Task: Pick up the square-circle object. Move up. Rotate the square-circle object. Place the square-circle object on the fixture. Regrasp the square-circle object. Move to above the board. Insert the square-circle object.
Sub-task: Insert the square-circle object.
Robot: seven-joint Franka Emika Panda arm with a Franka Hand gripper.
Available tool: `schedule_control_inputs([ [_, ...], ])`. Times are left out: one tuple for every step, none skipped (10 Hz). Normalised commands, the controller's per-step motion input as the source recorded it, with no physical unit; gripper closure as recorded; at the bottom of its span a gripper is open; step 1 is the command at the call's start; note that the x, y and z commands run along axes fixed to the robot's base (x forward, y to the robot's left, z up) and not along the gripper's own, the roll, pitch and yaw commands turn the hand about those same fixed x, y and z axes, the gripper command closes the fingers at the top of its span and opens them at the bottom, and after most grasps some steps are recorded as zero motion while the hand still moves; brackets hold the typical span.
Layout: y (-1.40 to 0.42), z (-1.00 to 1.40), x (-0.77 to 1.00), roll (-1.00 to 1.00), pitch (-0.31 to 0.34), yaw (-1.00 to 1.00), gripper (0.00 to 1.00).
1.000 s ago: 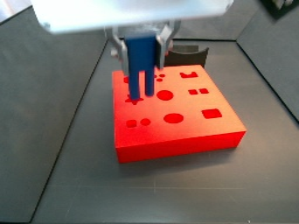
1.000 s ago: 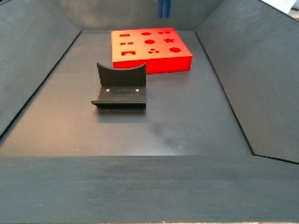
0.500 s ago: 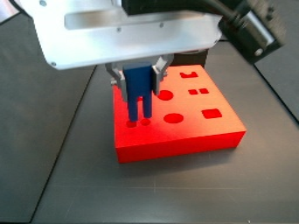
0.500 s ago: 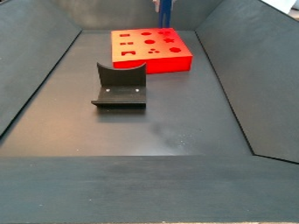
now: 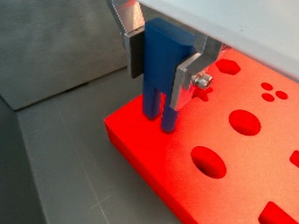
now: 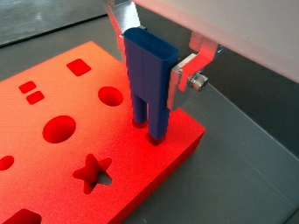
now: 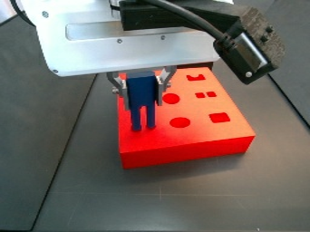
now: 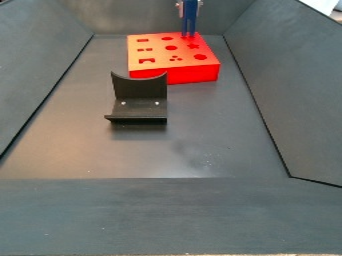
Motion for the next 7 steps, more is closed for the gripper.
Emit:
schedule_control_inputs([
  [0.00,-0.19,0.00,0.00,-0.044,0.00,1.00],
  [0.00,-0.23,0.00,0.00,-0.043,0.00,1.00],
  [0.00,-0.24,0.00,0.01,-0.030,0.03,1.00],
  [0.00,-0.26,0.20,0.00,-0.007,0.00,1.00],
  [0.00,-0.27,0.27,0.00,0.000,-0.01,1.00],
  [0.00,-0.27,0.26,0.00,0.000,-0.08,1.00],
  [0.00,-0.28,0.15,0.00,0.000,-0.09,1.00],
])
